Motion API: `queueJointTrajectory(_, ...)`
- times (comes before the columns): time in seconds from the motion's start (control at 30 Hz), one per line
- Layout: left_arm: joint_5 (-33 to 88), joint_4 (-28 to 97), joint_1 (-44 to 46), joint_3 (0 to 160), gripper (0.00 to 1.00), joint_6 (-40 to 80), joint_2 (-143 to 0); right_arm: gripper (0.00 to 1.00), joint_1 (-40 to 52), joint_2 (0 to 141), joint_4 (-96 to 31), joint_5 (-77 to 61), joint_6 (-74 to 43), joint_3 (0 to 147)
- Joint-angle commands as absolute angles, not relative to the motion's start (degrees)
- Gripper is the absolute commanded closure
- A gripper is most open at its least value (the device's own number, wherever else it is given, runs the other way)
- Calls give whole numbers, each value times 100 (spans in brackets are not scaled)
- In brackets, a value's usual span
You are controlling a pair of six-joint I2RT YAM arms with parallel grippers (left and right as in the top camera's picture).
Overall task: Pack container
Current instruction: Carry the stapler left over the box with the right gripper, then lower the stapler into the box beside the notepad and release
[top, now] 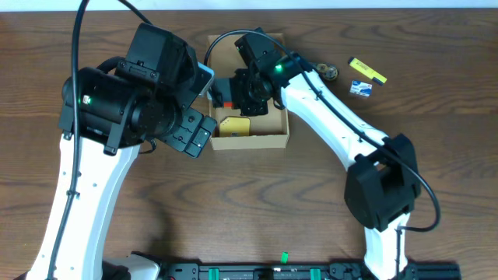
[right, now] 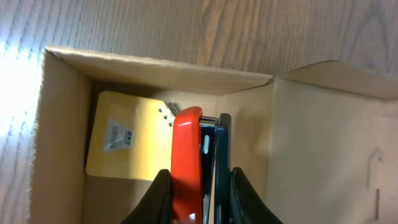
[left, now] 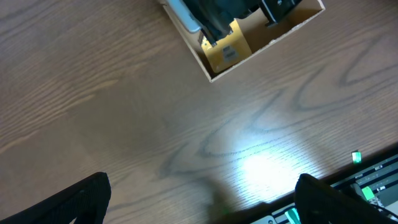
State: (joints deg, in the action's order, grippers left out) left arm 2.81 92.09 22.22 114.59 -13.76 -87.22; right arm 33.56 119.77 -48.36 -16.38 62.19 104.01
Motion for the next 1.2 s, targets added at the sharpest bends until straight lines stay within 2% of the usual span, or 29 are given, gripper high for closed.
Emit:
queueJointTrajectory(0.0, 257, 9351, 2215, 11550, 5, -1417, -8665, 99, 3308, 12164, -4751, -1647, 6399, 10374)
queueJointTrajectory(1.1, 255, 9351, 2215, 11550, 5, -1417, -8665, 98, 3299, 12986, -4112, -1693, 6392, 10366)
queueJointTrajectory(1.17, 257, 9351, 2215, 11550, 5, -1417, -8665, 91, 3299, 12999, -4084, -1693, 6390, 10366)
